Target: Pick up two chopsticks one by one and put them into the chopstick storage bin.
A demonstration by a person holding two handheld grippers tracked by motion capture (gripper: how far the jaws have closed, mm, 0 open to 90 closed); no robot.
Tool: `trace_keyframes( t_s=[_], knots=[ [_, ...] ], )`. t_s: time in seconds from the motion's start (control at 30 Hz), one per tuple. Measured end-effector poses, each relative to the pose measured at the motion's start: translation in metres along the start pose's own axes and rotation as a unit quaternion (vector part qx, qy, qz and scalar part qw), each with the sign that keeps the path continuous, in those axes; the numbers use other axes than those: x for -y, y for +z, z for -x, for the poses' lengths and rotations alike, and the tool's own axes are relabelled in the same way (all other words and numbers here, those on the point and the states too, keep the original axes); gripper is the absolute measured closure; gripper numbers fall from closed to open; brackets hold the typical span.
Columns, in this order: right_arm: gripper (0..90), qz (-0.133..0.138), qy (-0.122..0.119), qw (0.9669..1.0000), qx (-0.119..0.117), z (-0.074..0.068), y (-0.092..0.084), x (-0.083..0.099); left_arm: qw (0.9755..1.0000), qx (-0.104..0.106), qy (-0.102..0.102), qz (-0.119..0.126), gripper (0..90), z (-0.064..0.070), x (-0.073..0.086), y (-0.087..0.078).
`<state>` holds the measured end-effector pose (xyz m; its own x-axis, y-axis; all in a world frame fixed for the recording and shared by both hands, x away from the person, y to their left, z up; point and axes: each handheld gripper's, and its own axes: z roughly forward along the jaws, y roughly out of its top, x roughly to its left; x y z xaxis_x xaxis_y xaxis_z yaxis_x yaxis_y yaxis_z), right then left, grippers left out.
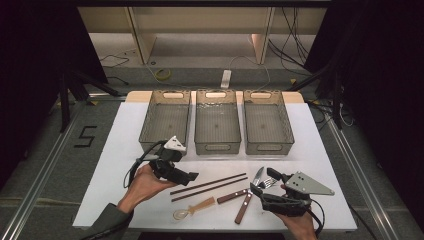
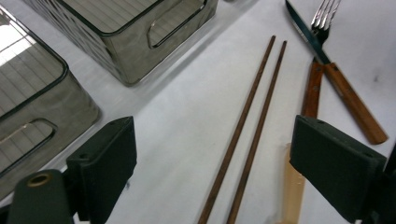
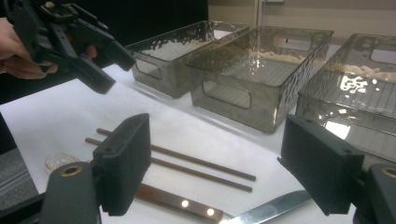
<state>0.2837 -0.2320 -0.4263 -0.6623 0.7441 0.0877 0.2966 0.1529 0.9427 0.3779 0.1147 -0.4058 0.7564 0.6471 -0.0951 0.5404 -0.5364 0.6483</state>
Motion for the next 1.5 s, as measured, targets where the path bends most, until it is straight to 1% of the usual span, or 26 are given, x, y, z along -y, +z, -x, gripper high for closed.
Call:
trace_keyframes(
  t_s=[0.1,0.13,0.17,0.2,0.23,0.3,0.4,0.47,0.5,0.57,0.67,0.7,0.73,0.77,0.83,0.9,0.97,1.03,1.07,1.1,1.23,1.27,1.37,1.43,1.47,1.5],
  knots=[
    [24.9,-0.002,0.003,1.0000,-0.003,0.000,0.001,0.000,0.9995,0.006,0.007,-0.031,15.1,0.000,-0.004,0.008],
    [24.9,-0.005,0.001,1.0000,-0.004,-0.001,0.001,0.001,0.9990,0.003,0.014,-0.043,15.4,0.000,-0.004,0.012],
    [24.8,-0.008,0.000,1.0000,-0.005,-0.001,0.002,0.001,0.9978,-0.005,0.021,-0.063,15.6,0.000,-0.005,0.018],
    [24.8,-0.008,0.000,1.0000,-0.005,-0.001,0.002,0.001,0.9978,-0.005,0.021,-0.063,16.1,0.000,-0.005,0.018],
    [24.7,-0.010,-0.001,0.9999,-0.006,-0.002,0.003,0.001,0.9971,-0.003,0.025,-0.072,16.1,0.001,-0.006,0.021],
    [24.6,-0.013,-0.002,0.9999,-0.007,-0.002,0.004,0.001,0.9950,-0.006,0.040,-0.091,17.0,0.005,-0.007,0.026],
    [24.7,-0.012,-0.001,0.9999,-0.007,-0.002,0.003,0.001,0.9931,-0.010,0.046,-0.108,20.6,0.009,-0.006,0.033],
    [24.8,-0.012,-0.003,0.9999,-0.008,-0.002,0.003,0.001,0.9898,-0.015,0.058,-0.129,23.9,0.010,-0.005,0.039],
    [24.8,-0.012,-0.004,0.9999,-0.009,-0.002,0.003,0.001,0.9887,-0.014,0.059,-0.137,24.5,0.011,-0.005,0.042],
    [24.8,-0.014,-0.003,0.9999,-0.009,-0.003,0.003,0.001,0.9873,-0.009,0.065,-0.145,26.1,0.012,-0.003,0.046],
    [24.8,-0.016,-0.006,0.9998,-0.014,-0.004,0.004,0.001,0.9846,-0.010,0.077,-0.157,33.3,0.013,-0.003,0.053],
    [24.8,-0.017,-0.007,0.9997,-0.014,-0.005,0.004,0.001,0.9841,-0.009,0.078,-0.159,36.1,0.014,-0.002,0.054],
    [24.8,-0.017,-0.007,0.9997,-0.014,-0.005,0.004,0.001,0.9836,-0.005,0.081,-0.161,36.1,0.014,-0.002,0.055],
    [24.8,-0.017,-0.009,0.9997,-0.014,-0.005,0.004,0.001,0.9829,-0.005,0.086,-0.163,40.3,0.014,-0.002,0.056],
    [24.9,-0.017,-0.009,0.9997,-0.015,-0.005,0.004,0.001,0.9818,-0.008,0.089,-0.168,44.6,0.015,-0.002,0.058],
    [24.9,-0.017,-0.009,0.9997,-0.015,-0.005,0.005,0.001,0.9803,-0.007,0.096,-0.172,46.4,0.015,-0.002,0.060],
    [25.0,-0.020,-0.011,0.9996,-0.017,-0.005,0.006,0.001,0.9796,-0.002,0.096,-0.176,51.9,0.015,-0.002,0.062],
    [25.0,-0.022,-0.011,0.9996,-0.017,-0.005,0.006,0.001,0.9775,-0.003,0.100,-0.186,54.7,0.015,-0.001,0.067],
    [25.0,-0.022,-0.012,0.9995,-0.017,-0.005,0.006,0.001,0.9775,-0.003,0.100,-0.186,56.2,0.015,-0.001,0.067],
    [25.0,-0.022,-0.012,0.9995,-0.017,-0.005,0.006,0.001,0.9760,-0.002,0.104,-0.192,56.2,0.014,-0.001,0.068],
    [25.2,-0.022,-0.012,0.9995,-0.018,-0.005,0.006,0.001,0.9748,0.007,0.104,-0.197,62.2,0.016,-0.002,0.071],
    [25.2,-0.024,-0.010,0.9995,-0.017,-0.005,0.006,0.001,0.9732,0.008,0.110,-0.202,63.2,0.016,-0.002,0.072],
    [25.2,-0.024,-0.009,0.9995,-0.017,-0.004,0.006,0.001,0.9718,0.004,0.112,-0.207,66.6,0.017,-0.003,0.074],
    [25.3,-0.025,-0.010,0.9995,-0.018,-0.004,0.006,0.001,0.9710,0.007,0.115,-0.210,68.6,0.017,-0.003,0.075],
    [25.3,-0.025,-0.010,0.9995,-0.018,-0.004,0.006,0.001,0.9699,0.008,0.118,-0.213,68.6,0.018,-0.003,0.076],
    [25.3,-0.025,-0.010,0.9995,-0.019,-0.005,0.006,0.001,0.9697,0.008,0.119,-0.213,69.2,0.018,-0.003,0.076]
  ],
)
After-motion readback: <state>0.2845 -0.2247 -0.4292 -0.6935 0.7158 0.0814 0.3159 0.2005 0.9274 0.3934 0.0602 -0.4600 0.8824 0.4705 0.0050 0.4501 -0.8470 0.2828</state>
